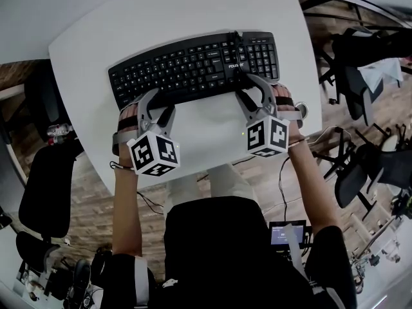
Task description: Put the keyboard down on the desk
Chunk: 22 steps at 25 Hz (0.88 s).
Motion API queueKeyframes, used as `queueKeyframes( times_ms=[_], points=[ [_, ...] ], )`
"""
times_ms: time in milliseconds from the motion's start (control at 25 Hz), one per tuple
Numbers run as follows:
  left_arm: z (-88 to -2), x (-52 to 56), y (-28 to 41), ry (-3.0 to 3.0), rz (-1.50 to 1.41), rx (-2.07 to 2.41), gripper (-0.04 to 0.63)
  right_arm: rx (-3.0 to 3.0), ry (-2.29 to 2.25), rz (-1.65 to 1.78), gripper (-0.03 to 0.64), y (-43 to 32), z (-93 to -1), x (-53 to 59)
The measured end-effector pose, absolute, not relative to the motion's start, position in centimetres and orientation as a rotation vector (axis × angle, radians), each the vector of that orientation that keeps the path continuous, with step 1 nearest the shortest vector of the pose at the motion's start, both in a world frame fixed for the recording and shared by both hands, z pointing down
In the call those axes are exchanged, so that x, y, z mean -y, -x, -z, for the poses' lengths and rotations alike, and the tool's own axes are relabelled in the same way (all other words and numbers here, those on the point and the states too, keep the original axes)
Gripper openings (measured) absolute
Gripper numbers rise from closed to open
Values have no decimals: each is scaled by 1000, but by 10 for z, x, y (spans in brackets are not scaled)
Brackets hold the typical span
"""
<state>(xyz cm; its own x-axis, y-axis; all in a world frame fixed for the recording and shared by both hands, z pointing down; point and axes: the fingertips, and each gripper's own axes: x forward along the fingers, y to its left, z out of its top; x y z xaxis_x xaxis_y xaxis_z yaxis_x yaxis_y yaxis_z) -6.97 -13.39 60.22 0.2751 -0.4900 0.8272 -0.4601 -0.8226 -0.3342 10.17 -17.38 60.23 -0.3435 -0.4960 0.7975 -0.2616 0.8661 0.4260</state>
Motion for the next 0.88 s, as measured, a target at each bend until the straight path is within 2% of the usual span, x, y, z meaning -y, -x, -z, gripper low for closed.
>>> queueKeyframes(
  times_ms=[400,680,800,880],
  points=[
    [-583,134,67,2587,1518,-974,247,2028,-660,159,216,-92,-572,173],
    [-556,134,57,2678,1429,-1028,247,2118,-883,16,124,-98,-523,191],
    [-544,130,55,2693,1370,-1026,223,2133,-958,7,96,-100,-502,192],
    [-530,128,55,2704,1306,-1063,165,2142,-1016,-4,78,-99,-490,189]
  ],
)
